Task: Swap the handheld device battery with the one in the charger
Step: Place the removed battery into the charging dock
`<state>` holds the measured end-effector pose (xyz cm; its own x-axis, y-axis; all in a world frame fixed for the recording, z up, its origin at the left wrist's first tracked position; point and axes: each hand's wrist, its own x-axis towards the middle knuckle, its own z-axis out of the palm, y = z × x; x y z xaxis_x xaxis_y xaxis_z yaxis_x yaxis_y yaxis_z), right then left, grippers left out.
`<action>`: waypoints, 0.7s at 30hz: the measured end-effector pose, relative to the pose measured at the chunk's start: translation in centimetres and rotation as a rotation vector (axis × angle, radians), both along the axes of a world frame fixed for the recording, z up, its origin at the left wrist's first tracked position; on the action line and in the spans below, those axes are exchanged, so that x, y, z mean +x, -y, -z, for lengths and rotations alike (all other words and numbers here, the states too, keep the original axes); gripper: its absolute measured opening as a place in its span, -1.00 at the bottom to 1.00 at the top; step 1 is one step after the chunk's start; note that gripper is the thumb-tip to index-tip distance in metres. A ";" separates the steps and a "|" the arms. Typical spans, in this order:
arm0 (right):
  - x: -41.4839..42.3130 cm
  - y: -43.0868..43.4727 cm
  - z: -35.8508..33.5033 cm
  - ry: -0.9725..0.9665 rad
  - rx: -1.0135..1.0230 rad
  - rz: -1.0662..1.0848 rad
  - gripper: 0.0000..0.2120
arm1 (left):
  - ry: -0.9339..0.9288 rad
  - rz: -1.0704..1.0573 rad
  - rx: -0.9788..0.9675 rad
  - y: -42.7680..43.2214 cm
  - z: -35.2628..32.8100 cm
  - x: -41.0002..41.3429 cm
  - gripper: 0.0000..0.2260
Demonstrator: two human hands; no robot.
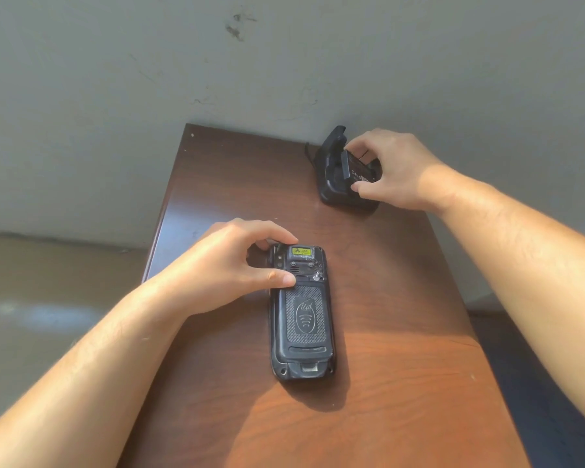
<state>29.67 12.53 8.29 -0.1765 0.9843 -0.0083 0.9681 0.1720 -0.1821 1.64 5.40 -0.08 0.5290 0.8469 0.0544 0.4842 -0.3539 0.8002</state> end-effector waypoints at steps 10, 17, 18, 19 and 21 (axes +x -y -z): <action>-0.3 -0.7 0.4 0.214 -0.028 -0.017 -0.54 | -0.002 0.006 0.010 -0.2 0.2 -0.1 -0.58; 0.5 -1.1 0.9 0.188 -0.021 -0.024 -0.47 | -0.001 0.010 0.011 -0.3 0.3 -0.1 -0.57; 0.5 -1.1 1.1 0.194 -0.024 -0.038 -0.49 | -0.002 0.010 0.012 -0.2 0.4 -0.1 -0.57; 0.5 -1.0 1.3 0.200 -0.025 -0.054 -0.52 | -0.002 0.010 0.013 -0.2 0.4 -0.1 -0.57; 0.6 -0.8 1.8 0.200 -0.012 -0.068 -0.58 | -0.001 0.012 0.016 -0.2 0.3 0.0 -0.56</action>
